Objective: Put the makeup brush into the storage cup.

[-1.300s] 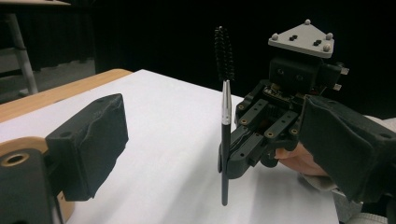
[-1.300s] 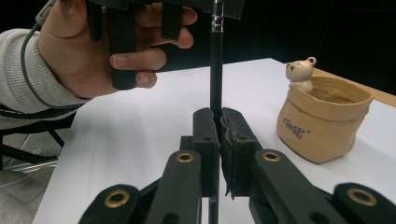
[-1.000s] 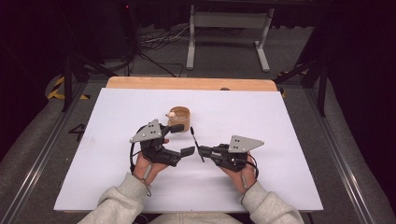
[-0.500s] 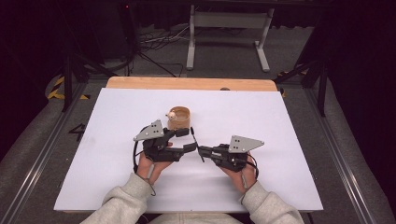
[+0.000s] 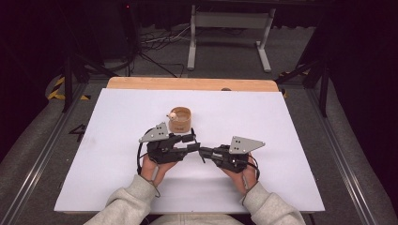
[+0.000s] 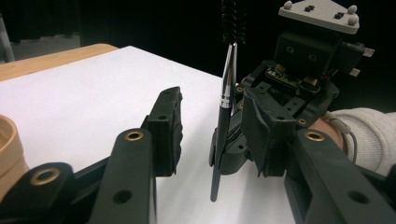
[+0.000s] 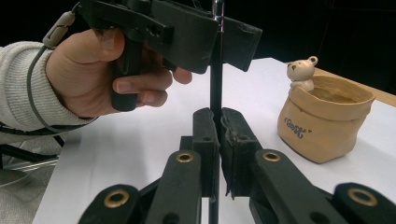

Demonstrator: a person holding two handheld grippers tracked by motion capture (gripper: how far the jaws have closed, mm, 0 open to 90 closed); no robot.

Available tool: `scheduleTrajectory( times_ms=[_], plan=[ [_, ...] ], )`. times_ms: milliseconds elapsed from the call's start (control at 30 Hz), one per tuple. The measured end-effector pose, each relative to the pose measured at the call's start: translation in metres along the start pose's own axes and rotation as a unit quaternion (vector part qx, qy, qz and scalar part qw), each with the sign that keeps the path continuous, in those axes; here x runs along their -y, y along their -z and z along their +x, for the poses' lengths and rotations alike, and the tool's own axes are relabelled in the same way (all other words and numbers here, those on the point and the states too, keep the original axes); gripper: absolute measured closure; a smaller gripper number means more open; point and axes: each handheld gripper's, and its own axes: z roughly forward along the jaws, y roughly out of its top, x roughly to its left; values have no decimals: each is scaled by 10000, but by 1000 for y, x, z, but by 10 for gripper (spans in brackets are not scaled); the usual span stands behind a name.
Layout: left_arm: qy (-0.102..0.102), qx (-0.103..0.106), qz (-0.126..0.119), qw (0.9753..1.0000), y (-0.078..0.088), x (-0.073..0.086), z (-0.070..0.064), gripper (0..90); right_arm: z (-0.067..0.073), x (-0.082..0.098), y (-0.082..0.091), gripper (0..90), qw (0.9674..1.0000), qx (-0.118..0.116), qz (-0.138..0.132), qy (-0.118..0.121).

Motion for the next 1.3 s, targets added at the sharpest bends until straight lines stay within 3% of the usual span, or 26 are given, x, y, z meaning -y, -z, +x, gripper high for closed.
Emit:
scheduleTrajectory(
  times_ms=[500,933,1100,1233,1267,1300],
  plan=[
    [-57,29,139,9999,-3,1,-2,825,0,1,-1,849,10000,46,27,-8],
    [-111,53,140,9998,-2,-3,-7,845,1,-1,0,828,10000,-3,-14,-3],
    [-234,39,123,9996,0,-8,-9,845,3,-4,-1,493,9999,65,-119,-4],
    [-280,14,120,9995,3,-14,-9,845,2,-5,0,281,9994,55,-335,-25],
    [-309,9,125,9994,3,-15,-8,845,2,-6,0,172,9995,166,-266,-106],
    [-367,-17,128,9992,4,-16,-7,845,1,-7,0,136,9993,270,-201,-182]
  ],
)
